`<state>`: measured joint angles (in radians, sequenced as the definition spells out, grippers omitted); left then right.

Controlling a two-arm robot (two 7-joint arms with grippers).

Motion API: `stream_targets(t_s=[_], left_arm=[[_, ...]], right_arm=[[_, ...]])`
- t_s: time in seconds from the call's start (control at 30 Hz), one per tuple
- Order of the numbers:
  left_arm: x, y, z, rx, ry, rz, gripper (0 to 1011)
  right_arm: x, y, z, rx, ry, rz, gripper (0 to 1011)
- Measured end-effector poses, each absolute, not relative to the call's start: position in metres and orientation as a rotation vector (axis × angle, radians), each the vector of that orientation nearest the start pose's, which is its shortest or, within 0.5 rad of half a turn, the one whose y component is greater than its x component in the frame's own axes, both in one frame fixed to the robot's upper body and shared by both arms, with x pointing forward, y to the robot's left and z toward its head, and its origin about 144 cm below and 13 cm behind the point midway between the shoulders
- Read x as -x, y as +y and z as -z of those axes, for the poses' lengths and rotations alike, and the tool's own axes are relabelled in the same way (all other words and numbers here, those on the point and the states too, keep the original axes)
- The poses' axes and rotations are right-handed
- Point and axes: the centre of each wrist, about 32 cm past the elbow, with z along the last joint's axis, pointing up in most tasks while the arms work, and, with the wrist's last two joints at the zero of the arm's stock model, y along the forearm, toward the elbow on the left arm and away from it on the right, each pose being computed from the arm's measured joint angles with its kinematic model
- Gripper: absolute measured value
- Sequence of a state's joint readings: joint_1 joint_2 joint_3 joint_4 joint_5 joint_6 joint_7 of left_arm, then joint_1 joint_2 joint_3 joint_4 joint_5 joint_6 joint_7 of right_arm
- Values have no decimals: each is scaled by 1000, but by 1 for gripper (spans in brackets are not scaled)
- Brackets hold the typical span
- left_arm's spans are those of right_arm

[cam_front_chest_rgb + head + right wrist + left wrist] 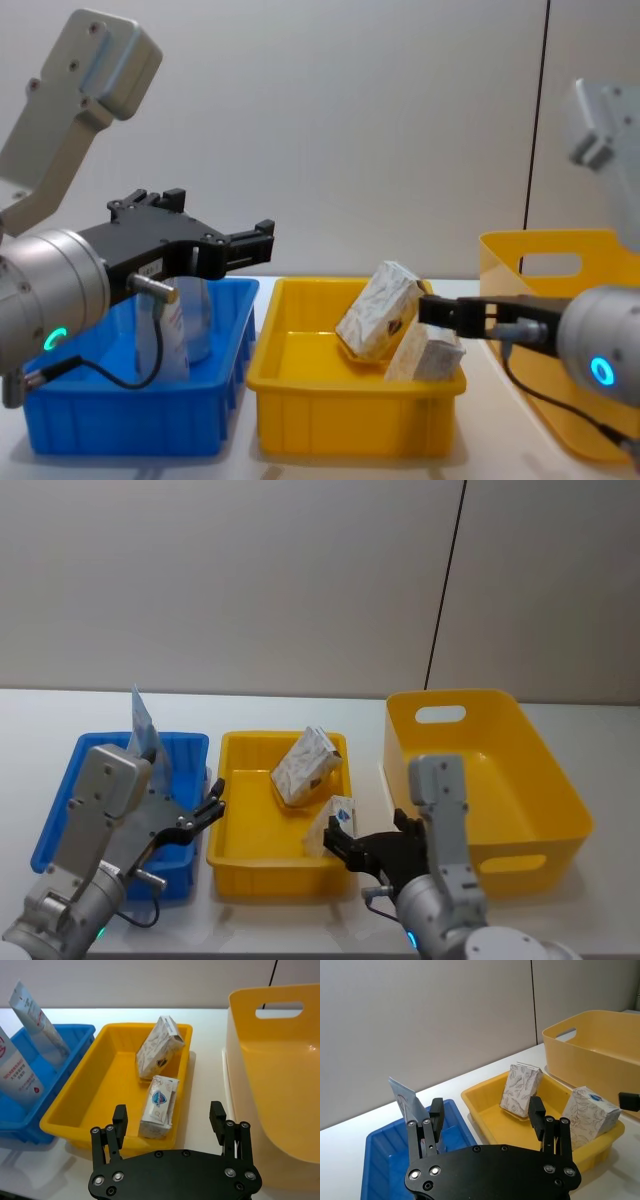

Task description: Bimanual collaborative sorting of washing and personal care products

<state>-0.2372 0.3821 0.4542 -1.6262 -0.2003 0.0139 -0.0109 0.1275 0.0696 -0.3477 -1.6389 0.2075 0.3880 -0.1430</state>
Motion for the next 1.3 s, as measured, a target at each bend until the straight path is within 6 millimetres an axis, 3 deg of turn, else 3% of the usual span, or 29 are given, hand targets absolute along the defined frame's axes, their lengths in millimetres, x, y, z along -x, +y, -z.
stream_targets(t_s=[0.57,1.3], left_arm=[[-492,198,-1204,-61,-267,-1124,1001],[-492,198,-1204,-61,-268,-1124,1001]], right_arm=[[-501,-107,-1189,222,276,1330,1003],[-523,-94,-1185,271,331,1363,1004]])
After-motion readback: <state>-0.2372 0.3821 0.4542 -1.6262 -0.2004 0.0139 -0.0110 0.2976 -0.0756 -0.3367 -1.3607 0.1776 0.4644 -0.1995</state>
